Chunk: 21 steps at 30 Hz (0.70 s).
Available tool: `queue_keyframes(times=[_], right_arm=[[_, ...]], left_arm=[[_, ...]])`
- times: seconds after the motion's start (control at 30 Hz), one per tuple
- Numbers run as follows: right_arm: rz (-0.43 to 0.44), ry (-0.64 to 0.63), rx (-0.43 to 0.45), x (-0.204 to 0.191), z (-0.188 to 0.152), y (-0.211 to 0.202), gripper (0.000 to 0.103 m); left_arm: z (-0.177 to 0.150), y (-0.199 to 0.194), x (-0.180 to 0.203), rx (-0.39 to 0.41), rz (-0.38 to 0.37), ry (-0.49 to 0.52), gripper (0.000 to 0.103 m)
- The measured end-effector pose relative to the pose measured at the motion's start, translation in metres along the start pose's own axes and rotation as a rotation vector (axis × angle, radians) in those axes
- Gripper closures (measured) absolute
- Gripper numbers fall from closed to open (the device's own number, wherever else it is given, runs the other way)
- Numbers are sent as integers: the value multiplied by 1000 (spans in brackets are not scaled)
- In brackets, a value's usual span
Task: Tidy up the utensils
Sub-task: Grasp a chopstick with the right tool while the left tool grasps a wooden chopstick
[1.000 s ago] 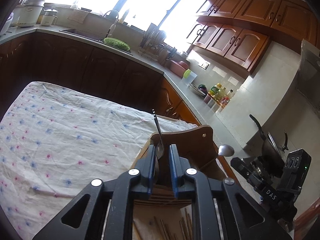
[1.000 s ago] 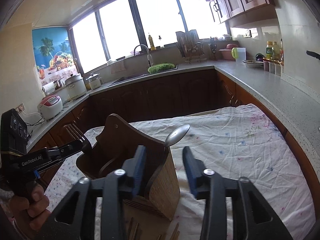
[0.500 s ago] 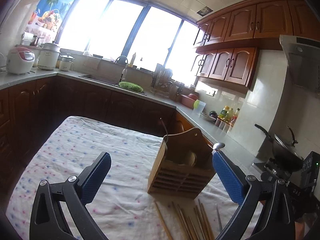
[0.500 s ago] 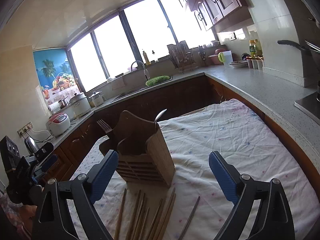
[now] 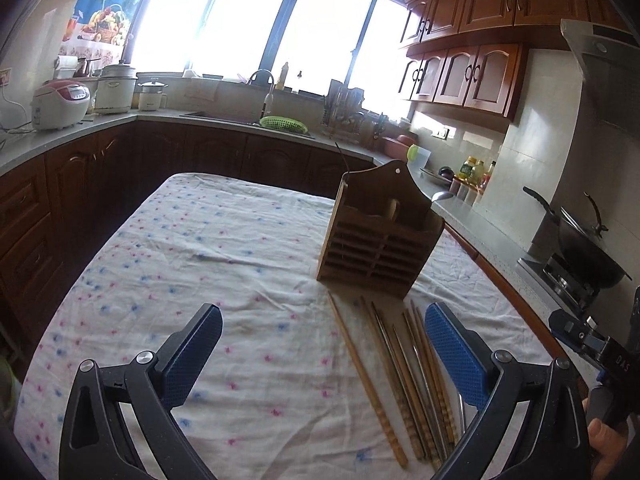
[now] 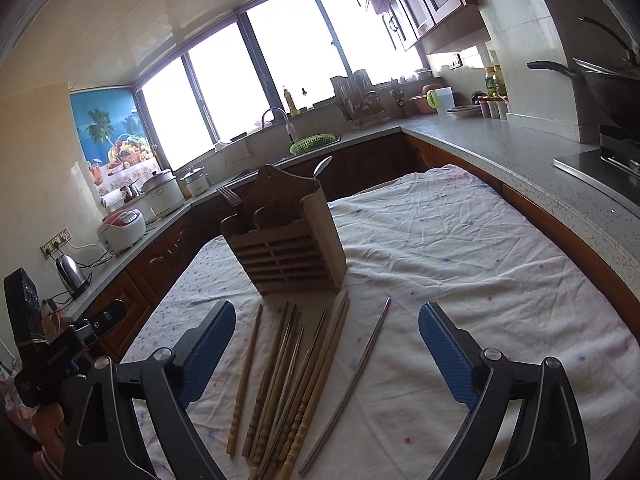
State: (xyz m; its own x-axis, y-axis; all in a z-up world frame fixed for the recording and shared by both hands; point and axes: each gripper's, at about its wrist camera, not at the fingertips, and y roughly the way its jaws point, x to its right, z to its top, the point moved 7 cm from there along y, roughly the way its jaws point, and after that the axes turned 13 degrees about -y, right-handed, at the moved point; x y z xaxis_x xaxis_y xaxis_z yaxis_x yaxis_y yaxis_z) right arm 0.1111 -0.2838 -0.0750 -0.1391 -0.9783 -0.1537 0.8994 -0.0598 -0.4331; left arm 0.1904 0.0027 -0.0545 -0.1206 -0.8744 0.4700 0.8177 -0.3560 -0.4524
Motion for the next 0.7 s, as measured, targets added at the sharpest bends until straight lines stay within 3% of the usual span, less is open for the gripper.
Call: queue_keyframes(times=[0.7], right_arm=[[-29,-23,-56,0,-26,-6,9]], left_arm=[[-16,7,15,-77,58,54,1]])
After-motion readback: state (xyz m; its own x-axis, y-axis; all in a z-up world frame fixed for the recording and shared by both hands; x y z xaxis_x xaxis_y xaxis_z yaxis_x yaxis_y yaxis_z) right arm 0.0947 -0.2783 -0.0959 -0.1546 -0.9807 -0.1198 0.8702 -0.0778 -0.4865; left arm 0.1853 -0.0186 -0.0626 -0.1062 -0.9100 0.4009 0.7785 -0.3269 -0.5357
